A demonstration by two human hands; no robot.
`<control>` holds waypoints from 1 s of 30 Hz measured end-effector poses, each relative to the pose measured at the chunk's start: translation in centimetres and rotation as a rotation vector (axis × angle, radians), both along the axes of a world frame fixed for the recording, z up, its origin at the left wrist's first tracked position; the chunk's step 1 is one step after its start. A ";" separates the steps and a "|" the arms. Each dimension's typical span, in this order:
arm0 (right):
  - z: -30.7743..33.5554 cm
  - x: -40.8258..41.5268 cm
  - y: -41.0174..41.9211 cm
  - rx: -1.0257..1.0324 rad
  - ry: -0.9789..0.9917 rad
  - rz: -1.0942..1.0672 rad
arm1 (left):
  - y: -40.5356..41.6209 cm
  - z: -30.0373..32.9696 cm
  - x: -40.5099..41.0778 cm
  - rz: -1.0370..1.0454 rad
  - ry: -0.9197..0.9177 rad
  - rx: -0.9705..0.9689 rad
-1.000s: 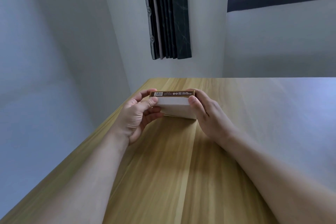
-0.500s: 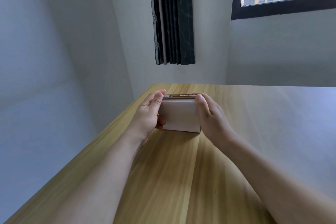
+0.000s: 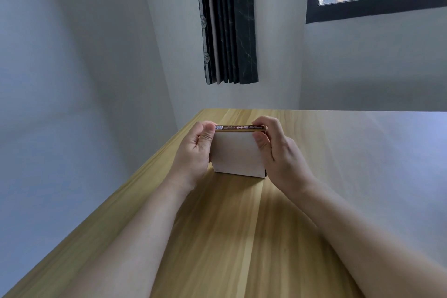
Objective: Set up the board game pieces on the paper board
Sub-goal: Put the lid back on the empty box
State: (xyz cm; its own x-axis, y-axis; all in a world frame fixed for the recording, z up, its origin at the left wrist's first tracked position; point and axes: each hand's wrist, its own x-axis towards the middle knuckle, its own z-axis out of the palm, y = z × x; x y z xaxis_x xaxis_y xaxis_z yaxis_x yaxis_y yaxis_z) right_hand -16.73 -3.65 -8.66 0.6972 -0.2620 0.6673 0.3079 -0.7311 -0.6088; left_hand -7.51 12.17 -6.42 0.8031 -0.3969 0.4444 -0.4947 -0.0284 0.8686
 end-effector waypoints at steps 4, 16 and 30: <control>0.0 -0.1 0.0 -0.003 -0.012 0.051 | 0.1 -0.5 0.4 0.030 -0.006 -0.014; -0.2 0.1 -0.2 0.042 0.055 0.093 | 0.3 -1.2 0.7 0.156 -0.093 0.023; -0.9 0.5 0.1 -0.198 0.414 0.234 | 0.9 -3.8 2.1 0.225 -0.173 0.576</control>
State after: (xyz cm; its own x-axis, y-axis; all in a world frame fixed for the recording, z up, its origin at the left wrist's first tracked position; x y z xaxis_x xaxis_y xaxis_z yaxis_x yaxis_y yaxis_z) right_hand -16.21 -3.57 -9.60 0.9382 0.0361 0.3442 0.2396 -0.7854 -0.5707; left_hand -5.45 13.08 -10.21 0.8305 -0.4407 0.3408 -0.5537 -0.5860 0.5915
